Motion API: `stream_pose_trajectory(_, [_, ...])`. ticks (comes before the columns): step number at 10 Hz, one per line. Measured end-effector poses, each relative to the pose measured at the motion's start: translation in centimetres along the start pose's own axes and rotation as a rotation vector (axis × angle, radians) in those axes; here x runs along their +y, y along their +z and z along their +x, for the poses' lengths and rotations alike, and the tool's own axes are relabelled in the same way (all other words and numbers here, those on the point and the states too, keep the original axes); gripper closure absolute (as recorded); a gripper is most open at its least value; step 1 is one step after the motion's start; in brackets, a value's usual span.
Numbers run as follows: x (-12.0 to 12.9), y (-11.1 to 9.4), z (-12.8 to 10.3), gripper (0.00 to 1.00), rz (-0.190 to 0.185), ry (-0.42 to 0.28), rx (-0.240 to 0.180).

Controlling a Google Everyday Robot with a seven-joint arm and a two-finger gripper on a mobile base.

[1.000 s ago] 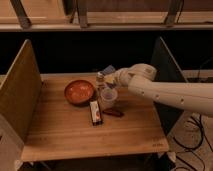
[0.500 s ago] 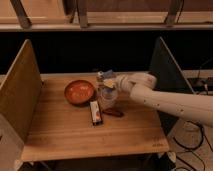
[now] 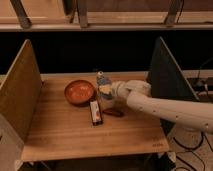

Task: Place the white sponge in the ceramic cup

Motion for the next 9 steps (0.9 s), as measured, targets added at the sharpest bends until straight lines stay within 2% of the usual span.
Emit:
stream_pose_trajectory(1, [0.01,-0.01,-0.04,0.99,0.0,0.0,-0.001])
stream_pose_trajectory(4, [-0.01,-0.02,-0.03,0.88,0.0,0.0,-0.001])
stream_pose_trajectory(7, [-0.06,-0.04,-0.02,0.56,0.001,0.001,-0.001])
stream_pose_trajectory(9, [-0.08,-0.05,0.0,0.41,0.001,0.001,-0.001])
